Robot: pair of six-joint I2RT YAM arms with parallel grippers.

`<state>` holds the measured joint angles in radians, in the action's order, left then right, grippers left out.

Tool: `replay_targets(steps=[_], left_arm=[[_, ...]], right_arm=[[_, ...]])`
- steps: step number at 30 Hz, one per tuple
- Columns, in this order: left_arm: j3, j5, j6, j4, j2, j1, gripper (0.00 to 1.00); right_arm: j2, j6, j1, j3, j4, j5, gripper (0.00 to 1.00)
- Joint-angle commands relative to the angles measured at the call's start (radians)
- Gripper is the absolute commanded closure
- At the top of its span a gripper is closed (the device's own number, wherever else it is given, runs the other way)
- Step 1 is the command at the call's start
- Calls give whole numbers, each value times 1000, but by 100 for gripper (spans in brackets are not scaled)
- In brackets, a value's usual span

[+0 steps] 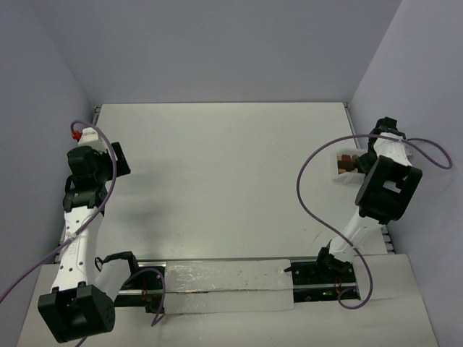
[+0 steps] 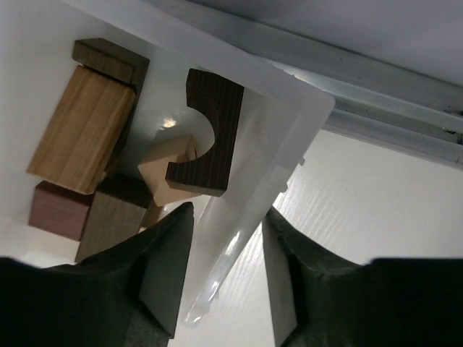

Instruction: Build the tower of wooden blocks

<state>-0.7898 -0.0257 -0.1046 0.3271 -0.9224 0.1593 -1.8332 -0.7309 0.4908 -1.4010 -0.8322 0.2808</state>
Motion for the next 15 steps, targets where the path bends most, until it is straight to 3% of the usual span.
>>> replay_targets(steps=[1, 6, 8, 15], left_arm=[[-42, -26, 17, -18, 23, -3, 1], [-39, -33, 25, -19, 30, -3, 1], [-40, -33, 27, -16, 32, -3, 1], [-25, -52, 43, -3, 58, -3, 1]], right_arm=[[-36, 26, -2, -17, 13, -13, 54], [-17, 68, -72, 24, 60, -39, 79], [-6, 88, -128, 26, 70, -24, 98], [31, 149, -382, -21, 93, 59, 100]])
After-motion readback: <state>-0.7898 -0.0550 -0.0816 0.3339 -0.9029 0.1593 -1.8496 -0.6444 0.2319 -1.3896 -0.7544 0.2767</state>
